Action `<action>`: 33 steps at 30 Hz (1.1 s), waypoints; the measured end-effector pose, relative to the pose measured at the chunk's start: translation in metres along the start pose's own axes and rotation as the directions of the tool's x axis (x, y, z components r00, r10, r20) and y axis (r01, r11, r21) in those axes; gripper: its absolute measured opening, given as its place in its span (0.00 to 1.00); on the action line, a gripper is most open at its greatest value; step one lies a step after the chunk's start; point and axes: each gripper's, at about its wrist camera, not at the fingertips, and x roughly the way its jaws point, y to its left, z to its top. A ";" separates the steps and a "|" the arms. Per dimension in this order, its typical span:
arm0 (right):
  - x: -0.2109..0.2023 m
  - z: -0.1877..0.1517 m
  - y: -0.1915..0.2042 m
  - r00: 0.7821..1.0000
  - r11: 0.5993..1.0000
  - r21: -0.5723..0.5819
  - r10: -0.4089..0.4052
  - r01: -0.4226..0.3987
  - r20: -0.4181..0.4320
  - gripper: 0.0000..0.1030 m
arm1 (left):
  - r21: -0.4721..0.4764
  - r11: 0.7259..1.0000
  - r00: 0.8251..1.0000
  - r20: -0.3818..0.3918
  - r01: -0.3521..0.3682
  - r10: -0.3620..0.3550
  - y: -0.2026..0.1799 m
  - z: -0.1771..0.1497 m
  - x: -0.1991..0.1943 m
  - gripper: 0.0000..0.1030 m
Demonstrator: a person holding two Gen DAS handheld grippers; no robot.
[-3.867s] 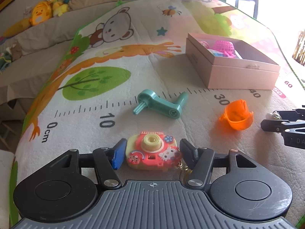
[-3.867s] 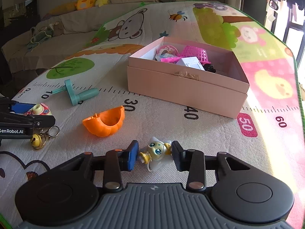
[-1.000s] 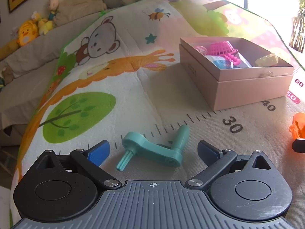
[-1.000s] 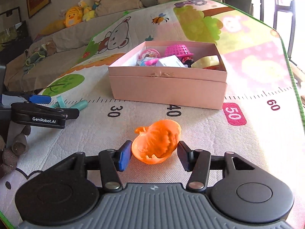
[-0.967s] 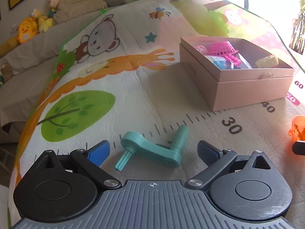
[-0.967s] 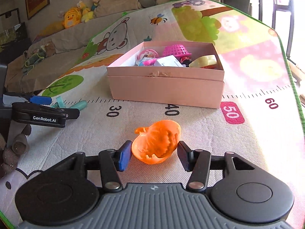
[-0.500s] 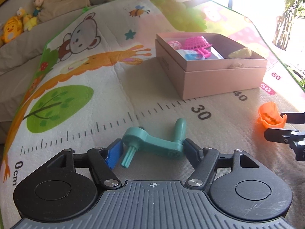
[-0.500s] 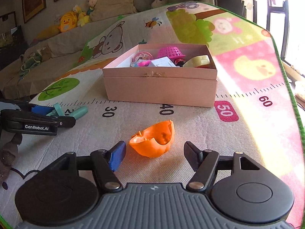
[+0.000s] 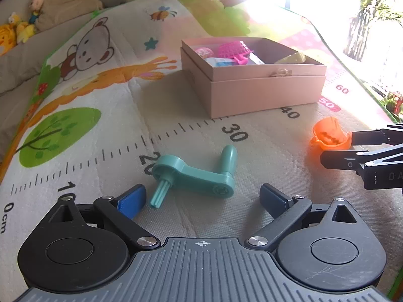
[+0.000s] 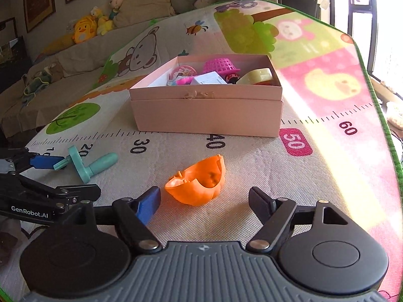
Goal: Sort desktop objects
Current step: 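Grasp the orange cup with the right tool while left tool carries the teal crank to the box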
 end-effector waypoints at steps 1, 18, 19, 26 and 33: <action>0.000 0.000 0.000 1.000 1.000 0.001 0.000 0.000 0.001 0.77 | -0.005 1.000 1.000 -0.001 -0.003 0.003 0.001 0.000 0.000 0.98; 0.001 0.000 0.004 1.000 1.000 -0.025 0.000 -0.001 -0.007 0.80 | -0.016 1.000 1.000 0.001 -0.020 0.020 -0.001 -0.001 -0.001 1.00; 0.002 0.001 0.006 1.000 0.999 -0.034 0.000 0.000 -0.008 0.80 | -0.016 1.000 1.000 0.001 -0.020 0.020 -0.001 -0.001 -0.001 1.00; 0.003 0.003 0.010 1.000 0.998 -0.062 -0.012 0.011 -0.003 0.81 | 0.014 0.999 0.999 0.017 -0.044 0.044 -0.007 0.005 0.000 0.99; 0.005 0.007 0.013 1.000 0.996 -0.089 -0.023 0.022 -0.005 0.81 | 0.006 0.999 0.999 0.015 -0.050 0.050 -0.006 0.014 0.003 0.75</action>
